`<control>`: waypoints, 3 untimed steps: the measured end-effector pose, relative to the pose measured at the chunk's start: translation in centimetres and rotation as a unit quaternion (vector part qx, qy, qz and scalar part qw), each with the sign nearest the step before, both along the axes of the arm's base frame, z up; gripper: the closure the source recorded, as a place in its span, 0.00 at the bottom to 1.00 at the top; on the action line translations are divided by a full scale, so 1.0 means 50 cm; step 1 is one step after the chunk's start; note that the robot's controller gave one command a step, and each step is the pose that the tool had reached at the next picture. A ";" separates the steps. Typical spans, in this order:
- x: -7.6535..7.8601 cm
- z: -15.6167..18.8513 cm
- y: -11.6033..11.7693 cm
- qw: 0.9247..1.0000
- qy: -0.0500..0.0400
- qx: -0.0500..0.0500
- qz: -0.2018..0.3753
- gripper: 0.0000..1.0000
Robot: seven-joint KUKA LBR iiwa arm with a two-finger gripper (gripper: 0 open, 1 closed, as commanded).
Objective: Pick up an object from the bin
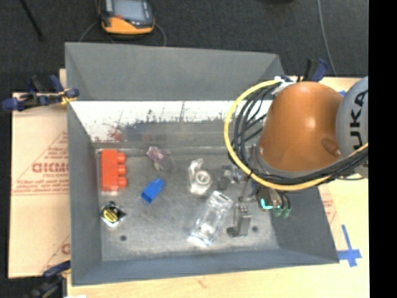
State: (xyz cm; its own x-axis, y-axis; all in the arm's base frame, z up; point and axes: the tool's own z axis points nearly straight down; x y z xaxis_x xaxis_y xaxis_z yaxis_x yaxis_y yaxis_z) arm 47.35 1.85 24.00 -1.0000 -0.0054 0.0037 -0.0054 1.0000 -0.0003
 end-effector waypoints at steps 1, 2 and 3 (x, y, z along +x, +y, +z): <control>0.106 -0.333 -0.080 0.976 -0.010 0.001 0.218 0.00; 0.133 -0.277 -0.075 0.925 -0.005 0.000 0.380 0.00; 0.115 -0.279 -0.112 0.880 -0.003 0.000 0.475 0.00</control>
Offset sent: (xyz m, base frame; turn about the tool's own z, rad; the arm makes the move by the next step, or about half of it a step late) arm 0.0480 -0.0423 -0.1700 -0.4397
